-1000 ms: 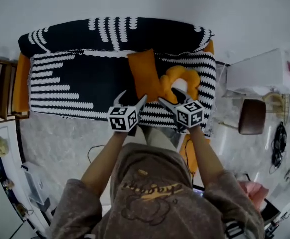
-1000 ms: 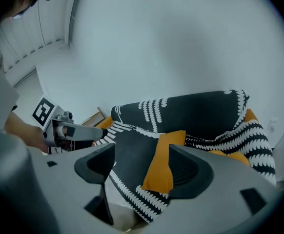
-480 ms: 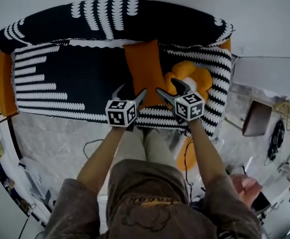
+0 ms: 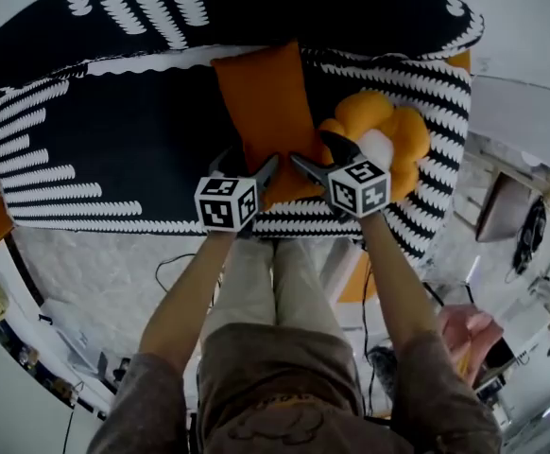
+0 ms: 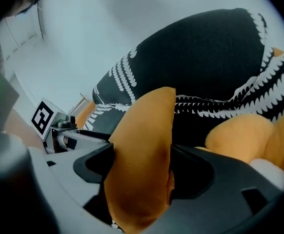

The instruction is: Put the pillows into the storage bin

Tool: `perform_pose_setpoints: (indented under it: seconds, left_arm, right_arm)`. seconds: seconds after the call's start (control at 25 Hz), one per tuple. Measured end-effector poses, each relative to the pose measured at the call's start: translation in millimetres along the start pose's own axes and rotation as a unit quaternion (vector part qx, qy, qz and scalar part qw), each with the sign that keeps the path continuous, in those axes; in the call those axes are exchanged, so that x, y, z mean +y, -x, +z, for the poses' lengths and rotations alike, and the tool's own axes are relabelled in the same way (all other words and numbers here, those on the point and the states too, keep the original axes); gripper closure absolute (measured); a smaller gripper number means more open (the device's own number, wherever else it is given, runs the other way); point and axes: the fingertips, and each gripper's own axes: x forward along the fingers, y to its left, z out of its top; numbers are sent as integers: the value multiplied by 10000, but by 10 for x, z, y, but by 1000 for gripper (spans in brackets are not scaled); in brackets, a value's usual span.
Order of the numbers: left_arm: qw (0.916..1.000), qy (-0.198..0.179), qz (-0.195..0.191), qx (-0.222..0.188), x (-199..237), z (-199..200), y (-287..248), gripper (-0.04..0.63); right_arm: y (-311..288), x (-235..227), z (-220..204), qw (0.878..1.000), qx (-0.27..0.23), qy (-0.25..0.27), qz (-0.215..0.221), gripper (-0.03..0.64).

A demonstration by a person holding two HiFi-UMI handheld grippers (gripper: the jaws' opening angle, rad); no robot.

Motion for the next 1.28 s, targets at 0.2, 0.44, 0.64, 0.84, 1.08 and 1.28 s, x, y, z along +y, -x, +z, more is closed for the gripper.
perform_pose_setpoints:
  seconds: [0.2, 0.44, 0.64, 0.84, 1.08, 1.28]
  left_arm:
    - [9992, 188, -362, 45, 24, -58, -134, 244]
    - [9972, 197, -701, 149, -22, -4, -37, 334]
    - [9966, -34, -814, 95, -227, 354, 187, 353]
    - [9952, -412, -888, 23, -751, 807, 661, 354]
    - [9861, -1034, -1297, 51, -1666, 1213, 1137, 356]
    - [9677, -1676, -1861, 287, -2614, 1200, 1364, 358]
  right_arm:
    - [-76, -88, -103, 9989, -37, -412, 236, 259]
    - [-67, 91, -39, 9979, -215, -488, 355, 352]
    - [173, 223, 290, 9961, -516, -588, 399, 365]
    - [797, 498, 713, 9923, -912, -763, 334, 360]
    - [1821, 728, 1057, 9836, -1542, -936, -89, 357]
    - [2814, 801, 931, 9652, -2155, -1327, -656, 356]
